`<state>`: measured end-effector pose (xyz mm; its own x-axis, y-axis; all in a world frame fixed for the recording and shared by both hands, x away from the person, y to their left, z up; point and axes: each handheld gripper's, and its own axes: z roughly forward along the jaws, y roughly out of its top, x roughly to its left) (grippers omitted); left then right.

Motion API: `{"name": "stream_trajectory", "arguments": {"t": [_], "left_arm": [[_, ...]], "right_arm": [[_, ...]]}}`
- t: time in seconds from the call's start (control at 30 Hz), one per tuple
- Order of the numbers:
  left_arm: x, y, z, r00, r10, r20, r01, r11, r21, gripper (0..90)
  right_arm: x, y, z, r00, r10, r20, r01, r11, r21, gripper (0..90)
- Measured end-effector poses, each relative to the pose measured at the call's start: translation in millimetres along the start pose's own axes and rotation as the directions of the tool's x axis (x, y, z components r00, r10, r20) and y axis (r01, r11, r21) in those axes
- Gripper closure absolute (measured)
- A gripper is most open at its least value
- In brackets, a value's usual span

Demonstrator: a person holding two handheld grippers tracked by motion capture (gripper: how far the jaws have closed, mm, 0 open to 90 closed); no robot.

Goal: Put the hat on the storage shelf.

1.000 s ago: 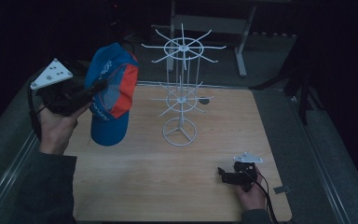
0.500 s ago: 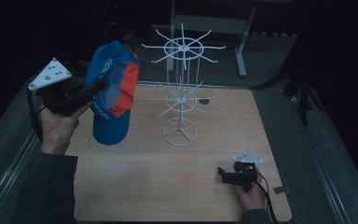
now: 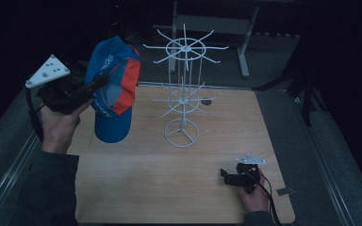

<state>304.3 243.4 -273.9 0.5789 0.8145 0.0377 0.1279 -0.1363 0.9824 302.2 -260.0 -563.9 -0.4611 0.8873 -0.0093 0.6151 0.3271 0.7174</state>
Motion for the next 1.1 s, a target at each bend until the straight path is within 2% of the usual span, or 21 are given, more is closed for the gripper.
{"name": "stream_trajectory", "arguments": {"t": [0.33,0.67,1.0,1.1], "left_arm": [[-2.8,4.8,6.2,1.0000,-0.002,0.006,0.002,0.9997,-0.024,88.5],[-5.3,9.4,9.4,0.9997,0.013,0.021,-0.012,0.9986,-0.051,88.5],[-8.0,12.7,15.6,0.9986,0.026,0.047,-0.023,0.9978,-0.062,88.5],[-9.2,12.3,21.1,0.9979,0.032,0.056,-0.030,0.9986,-0.044,88.5]], "right_arm": [[0.0,0.0,0.0,1.0000,0.000,0.000,0.000,1.000,0.000,11.3],[0.0,0.0,0.0,1.0000,0.000,0.000,0.000,1.000,0.000,11.3],[0.0,0.0,0.0,1.0000,0.000,0.000,0.000,1.000,0.000,11.3],[0.0,0.0,0.0,1.0000,0.000,0.000,0.000,1.000,0.000,11.3]]}}
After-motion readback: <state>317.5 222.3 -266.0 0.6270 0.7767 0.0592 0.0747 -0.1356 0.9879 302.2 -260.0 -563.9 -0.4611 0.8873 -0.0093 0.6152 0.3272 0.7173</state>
